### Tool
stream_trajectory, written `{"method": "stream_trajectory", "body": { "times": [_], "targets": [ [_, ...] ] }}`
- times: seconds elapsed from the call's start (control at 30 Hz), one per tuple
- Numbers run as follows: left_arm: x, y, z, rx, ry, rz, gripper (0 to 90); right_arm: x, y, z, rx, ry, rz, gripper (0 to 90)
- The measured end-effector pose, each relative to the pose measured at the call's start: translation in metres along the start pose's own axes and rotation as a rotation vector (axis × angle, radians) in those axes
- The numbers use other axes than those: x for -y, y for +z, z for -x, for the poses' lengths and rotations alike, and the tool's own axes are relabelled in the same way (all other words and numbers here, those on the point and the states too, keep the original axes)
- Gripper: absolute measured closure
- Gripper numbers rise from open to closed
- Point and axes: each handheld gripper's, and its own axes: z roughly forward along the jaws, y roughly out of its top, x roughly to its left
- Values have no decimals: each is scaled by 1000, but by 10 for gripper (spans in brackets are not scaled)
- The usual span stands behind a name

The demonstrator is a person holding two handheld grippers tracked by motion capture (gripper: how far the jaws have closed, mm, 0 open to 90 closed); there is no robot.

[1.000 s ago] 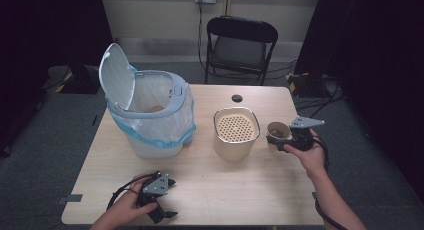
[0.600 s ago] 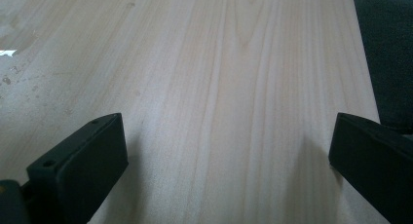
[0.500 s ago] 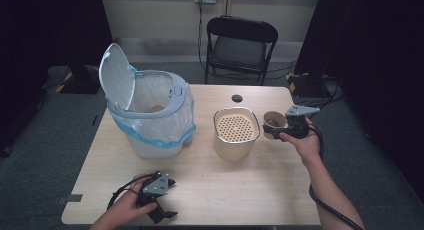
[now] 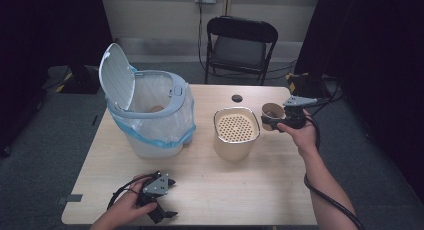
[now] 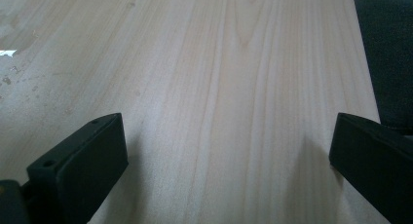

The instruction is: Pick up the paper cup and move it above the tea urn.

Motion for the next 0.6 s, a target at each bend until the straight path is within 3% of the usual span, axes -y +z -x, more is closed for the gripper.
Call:
{"method": "stream_trajectory", "body": {
  "times": [0.6],
  "targets": [
    [0,0,-1,-11,12,2,0,-33,7,12,7,-14,18,291]
  ]
}}
